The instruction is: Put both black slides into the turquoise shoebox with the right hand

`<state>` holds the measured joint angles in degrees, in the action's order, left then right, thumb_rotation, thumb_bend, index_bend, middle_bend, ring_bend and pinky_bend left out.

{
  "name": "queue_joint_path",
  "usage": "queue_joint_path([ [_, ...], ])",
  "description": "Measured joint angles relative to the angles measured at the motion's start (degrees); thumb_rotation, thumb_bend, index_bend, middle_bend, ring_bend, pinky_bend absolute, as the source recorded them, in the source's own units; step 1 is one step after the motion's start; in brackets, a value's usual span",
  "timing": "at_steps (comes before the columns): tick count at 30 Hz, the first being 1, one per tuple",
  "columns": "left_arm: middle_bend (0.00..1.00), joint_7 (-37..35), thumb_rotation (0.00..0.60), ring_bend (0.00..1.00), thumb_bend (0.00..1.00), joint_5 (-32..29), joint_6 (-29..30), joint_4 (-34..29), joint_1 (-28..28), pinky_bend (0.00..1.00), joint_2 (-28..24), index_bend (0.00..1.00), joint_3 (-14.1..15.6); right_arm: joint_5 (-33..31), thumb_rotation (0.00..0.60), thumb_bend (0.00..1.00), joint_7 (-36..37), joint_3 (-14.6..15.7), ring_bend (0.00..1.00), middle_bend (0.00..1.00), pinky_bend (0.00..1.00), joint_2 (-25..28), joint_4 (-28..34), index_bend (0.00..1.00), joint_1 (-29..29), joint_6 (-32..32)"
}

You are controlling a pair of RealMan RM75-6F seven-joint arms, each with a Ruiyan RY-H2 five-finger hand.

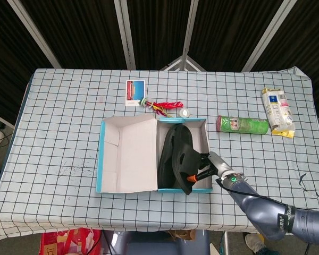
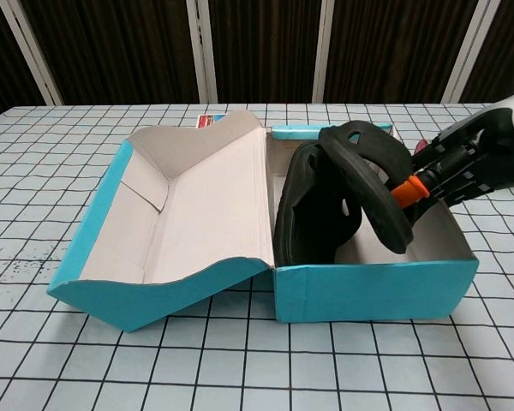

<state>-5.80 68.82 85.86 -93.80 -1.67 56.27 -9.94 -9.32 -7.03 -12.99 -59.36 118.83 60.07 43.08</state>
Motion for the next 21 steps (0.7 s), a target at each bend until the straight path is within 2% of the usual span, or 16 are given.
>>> queue_joint_path([
  [21,0.00,-0.9,0.600,0.00,0.37,0.2,-0.4,0.3,0.0,0.09,-0.2,0.08,0.1,-2.6,0.600,0.50,-1.1,1.8,0.33,0.50,0.10,-7.2,-7.2,0.51,3.6,3.6],
])
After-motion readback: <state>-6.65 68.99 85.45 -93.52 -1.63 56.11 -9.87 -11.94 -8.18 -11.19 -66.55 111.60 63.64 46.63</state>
